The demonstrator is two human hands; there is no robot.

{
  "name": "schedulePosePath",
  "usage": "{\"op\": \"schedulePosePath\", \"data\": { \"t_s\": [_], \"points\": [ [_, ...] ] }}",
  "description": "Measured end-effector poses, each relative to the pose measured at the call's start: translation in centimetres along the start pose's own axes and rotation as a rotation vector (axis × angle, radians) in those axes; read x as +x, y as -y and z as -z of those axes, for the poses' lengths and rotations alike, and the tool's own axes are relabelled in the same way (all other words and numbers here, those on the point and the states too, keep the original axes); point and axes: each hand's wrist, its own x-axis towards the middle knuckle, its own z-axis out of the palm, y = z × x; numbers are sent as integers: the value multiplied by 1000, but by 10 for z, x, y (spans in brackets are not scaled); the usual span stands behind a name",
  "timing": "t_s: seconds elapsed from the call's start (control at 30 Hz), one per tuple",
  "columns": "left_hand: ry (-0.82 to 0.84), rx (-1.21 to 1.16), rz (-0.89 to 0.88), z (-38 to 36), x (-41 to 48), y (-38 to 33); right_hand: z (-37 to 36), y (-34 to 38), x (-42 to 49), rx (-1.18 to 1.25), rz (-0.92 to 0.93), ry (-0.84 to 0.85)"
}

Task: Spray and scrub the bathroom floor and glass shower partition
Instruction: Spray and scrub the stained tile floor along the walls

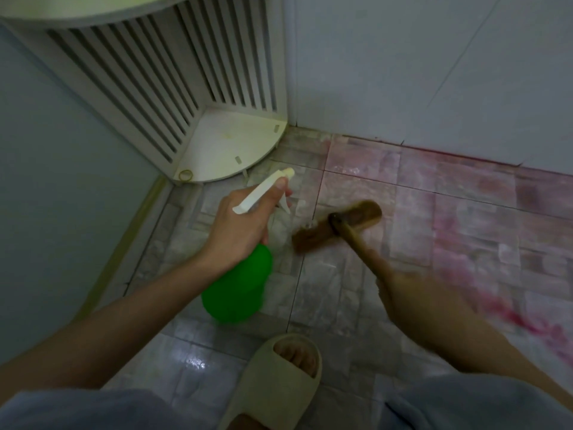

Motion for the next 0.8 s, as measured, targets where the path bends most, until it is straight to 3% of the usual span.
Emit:
{"op": "schedulePosePath", "data": {
  "t_s": [0.13,0.23,0.33,0.53,0.7,0.8],
  "points": [
    [-13,-14,-23,6,0,0,10,12,97,130,28,-215],
    [-20,-1,-32,7,2,2,24,5,76,140,-12,-132],
    [-32,-33,-25,6,4,3,28,-1,-5,77,-100,93],
    [4,-45,-16,-7,10,2,18,-8,96,120,-72,-220],
    [16,0,-17,-16,17,-5,11,-27,-6,141,-213,-1],
    [31,21,-28,-27,21,-11,-2,-36,32,159,-203,-157]
  ]
}}
